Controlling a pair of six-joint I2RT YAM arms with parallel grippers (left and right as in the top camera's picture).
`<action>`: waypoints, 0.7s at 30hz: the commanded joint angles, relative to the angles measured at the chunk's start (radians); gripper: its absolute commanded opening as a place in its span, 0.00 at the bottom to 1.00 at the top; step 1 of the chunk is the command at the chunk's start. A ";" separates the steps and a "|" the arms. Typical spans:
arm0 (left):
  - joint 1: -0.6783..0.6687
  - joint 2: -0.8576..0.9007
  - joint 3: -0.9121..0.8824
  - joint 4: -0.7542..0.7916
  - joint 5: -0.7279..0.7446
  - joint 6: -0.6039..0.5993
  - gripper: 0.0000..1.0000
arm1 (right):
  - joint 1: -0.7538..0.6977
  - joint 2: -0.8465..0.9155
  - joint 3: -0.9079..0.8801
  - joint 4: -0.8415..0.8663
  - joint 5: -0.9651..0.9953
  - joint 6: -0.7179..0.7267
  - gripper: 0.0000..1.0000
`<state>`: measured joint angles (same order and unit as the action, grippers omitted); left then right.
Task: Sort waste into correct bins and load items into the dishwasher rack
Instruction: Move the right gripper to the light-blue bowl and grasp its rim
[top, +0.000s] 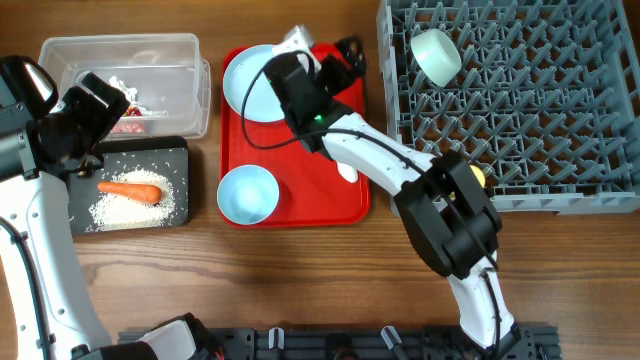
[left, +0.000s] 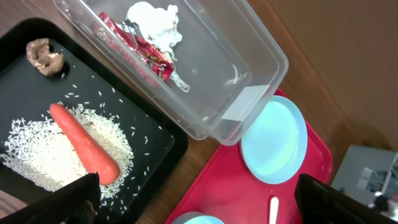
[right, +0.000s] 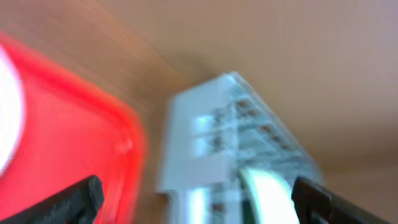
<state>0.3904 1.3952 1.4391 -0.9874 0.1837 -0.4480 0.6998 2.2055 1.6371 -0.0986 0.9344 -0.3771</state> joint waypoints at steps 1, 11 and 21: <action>0.006 0.006 0.001 0.002 -0.003 -0.005 1.00 | 0.008 -0.184 0.019 -0.200 -0.466 0.436 1.00; 0.006 0.006 0.001 0.002 -0.003 -0.005 1.00 | 0.003 -0.271 -0.055 -0.433 -1.065 0.978 0.90; 0.006 0.006 0.001 0.002 -0.003 -0.005 1.00 | 0.024 -0.264 -0.247 -0.411 -1.197 1.169 0.79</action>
<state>0.3904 1.3952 1.4391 -0.9878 0.1833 -0.4480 0.7101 1.9232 1.4437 -0.5293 -0.1844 0.6521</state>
